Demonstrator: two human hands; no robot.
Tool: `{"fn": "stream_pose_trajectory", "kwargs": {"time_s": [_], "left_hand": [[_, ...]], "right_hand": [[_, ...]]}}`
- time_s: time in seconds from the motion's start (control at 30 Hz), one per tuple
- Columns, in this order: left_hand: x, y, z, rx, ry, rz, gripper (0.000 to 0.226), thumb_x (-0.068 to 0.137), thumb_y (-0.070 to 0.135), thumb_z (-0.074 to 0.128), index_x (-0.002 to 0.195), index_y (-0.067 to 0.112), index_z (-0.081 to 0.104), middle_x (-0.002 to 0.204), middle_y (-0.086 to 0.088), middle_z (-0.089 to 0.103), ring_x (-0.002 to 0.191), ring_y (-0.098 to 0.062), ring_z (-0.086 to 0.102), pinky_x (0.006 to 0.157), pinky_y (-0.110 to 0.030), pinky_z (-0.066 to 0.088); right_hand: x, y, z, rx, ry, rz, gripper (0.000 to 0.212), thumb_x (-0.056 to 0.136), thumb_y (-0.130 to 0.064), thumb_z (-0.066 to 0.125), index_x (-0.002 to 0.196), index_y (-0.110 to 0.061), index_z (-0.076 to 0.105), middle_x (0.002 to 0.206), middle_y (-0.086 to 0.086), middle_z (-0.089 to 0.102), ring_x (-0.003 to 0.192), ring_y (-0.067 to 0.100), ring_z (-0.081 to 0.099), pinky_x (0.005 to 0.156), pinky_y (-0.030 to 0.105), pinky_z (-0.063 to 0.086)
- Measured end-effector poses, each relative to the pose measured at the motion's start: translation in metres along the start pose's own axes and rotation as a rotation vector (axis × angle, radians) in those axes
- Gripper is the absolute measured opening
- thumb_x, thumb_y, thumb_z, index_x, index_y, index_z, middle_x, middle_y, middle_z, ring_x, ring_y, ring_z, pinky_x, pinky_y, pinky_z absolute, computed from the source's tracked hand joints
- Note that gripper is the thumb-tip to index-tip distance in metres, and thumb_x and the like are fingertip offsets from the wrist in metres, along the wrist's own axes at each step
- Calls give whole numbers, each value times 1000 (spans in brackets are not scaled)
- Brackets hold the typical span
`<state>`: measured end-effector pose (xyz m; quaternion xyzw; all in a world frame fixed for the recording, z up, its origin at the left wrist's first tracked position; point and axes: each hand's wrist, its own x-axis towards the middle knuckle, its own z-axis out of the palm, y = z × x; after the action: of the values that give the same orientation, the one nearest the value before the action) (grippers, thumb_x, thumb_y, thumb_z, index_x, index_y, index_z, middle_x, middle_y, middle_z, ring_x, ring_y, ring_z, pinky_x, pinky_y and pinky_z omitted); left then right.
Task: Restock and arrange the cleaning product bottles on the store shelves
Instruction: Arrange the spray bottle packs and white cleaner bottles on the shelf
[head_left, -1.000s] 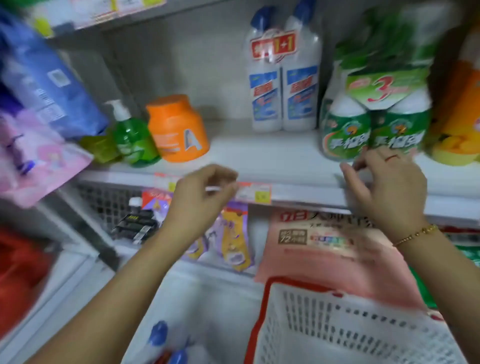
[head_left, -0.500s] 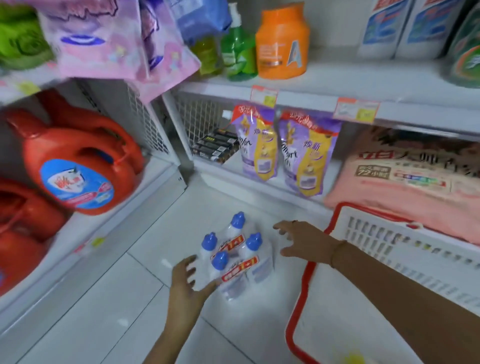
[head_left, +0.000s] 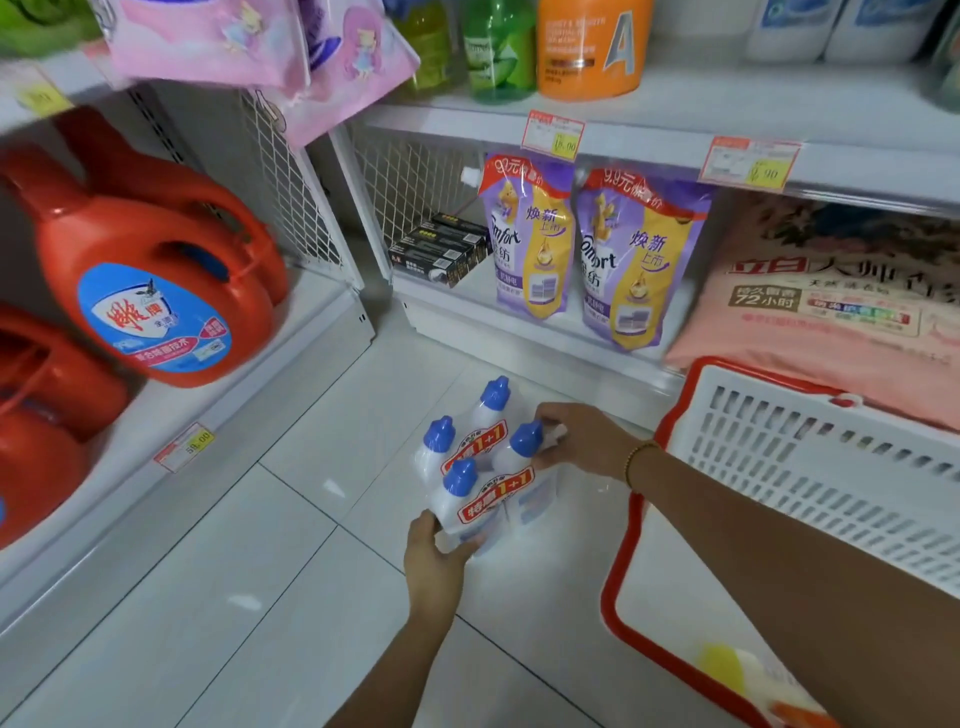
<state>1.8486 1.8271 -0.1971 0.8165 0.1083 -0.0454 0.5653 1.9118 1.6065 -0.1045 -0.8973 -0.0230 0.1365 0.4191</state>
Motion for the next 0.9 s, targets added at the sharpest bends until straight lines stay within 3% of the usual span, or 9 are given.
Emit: {"fn": "stream_pose_trajectory", "kwargs": {"time_s": [0.13,0.27,0.37,0.5,0.6,0.67,0.73,0.8,0.9], "left_hand": [[-22,10,-16,-52,28,73,48,77,6,77,102,38,51,100,18,64,98,-15,62,86,-32,50],[-41,64,-49,-137,100,251,37,66,34,80,92,36,53,92,2,66,87,-22,65,76,-44,55],[-42,134,-64,-263,103,363,43,62,31,82,99,28,58,101,-1,70,93,-20,69,83,-41,56],[-42,226,-67,-199,-10,538,60,53,31,87,107,20,63,104,3,73,97,-17,70,86,-42,54],[-43,282,-54,-169,-35,712,55,55,23,86,104,29,62,102,10,73,95,-11,70,85,-37,56],[-41,319,-37,-167,-35,852,51,56,32,85,100,40,60,99,14,72,93,-7,69,80,-28,56],[-33,353,-18,-178,-33,943,46,58,38,81,97,44,58,98,12,71,91,-9,68,74,-28,55],[-19,385,3,-238,-62,1005,50,59,35,82,102,38,57,101,9,71,96,-11,68,79,-28,54],[-1,429,35,-269,-129,1055,54,61,15,88,102,30,56,102,6,70,97,-10,67,84,-24,53]], "right_hand": [[-5,-8,-4,120,-60,-86,28,73,-10,80,82,-13,53,91,10,60,84,17,53,79,27,39],[-21,-48,-41,485,-21,-247,27,75,5,74,89,-12,58,93,3,62,84,6,57,80,24,47],[-34,-93,-84,621,100,-357,30,80,-2,70,106,-14,60,102,-5,66,94,5,63,84,24,53],[-69,-146,-153,613,238,-528,31,78,-6,70,105,-19,61,97,-8,68,90,3,62,82,20,52],[-102,-159,-199,570,368,-678,31,71,-13,70,99,-21,61,88,-13,69,85,2,62,81,17,50],[-120,-154,-229,559,472,-744,33,70,-14,69,101,-19,59,90,-12,67,87,3,62,83,19,50],[-135,-141,-260,453,612,-763,36,72,-19,71,106,-22,58,101,-4,64,96,8,60,93,25,49],[-147,-113,-294,167,838,-659,37,77,-26,73,111,-25,58,109,-6,64,103,6,59,97,23,45],[-160,-38,-330,-454,1158,-148,38,84,-37,69,113,-12,65,109,11,66,102,27,61,84,36,46]]}}
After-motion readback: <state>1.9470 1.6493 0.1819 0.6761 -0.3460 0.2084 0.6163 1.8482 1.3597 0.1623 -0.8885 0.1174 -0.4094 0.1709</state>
